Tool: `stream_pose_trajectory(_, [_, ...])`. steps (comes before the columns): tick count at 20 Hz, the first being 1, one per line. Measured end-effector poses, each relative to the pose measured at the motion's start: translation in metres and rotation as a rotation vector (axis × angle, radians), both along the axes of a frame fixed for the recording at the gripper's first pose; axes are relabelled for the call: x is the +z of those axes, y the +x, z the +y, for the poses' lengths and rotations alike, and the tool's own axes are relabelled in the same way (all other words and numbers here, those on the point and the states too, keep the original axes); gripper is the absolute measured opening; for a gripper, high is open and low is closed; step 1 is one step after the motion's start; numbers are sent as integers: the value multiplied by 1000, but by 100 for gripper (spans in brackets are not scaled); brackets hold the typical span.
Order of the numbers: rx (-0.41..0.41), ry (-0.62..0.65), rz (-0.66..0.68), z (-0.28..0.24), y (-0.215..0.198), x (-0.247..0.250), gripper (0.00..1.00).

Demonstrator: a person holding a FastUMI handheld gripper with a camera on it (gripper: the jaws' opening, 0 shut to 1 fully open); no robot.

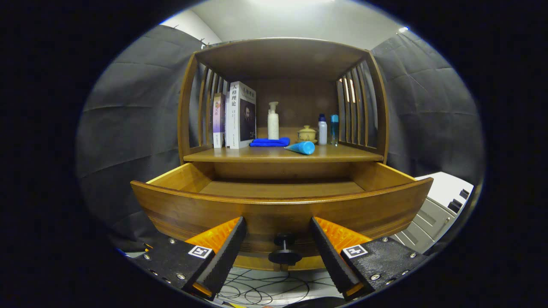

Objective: Pull open the drawer, take out the items inside it, and place them on the countertop above the cabinet.

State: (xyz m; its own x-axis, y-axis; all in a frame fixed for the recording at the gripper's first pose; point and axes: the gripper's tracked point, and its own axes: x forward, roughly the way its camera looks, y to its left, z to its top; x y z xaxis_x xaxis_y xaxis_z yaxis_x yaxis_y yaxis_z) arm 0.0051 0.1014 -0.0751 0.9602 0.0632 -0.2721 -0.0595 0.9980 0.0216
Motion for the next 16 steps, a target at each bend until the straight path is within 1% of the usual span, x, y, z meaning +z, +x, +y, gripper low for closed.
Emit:
stream_pose_trajectory(2, [11,-20,-9,-1,13,1,95])
stream_pose_trajectory(10, [44,-31,-21,2,62,-4,95])
stream_pose_trajectory(16, [52,-32,-21,4,94,-9,94])
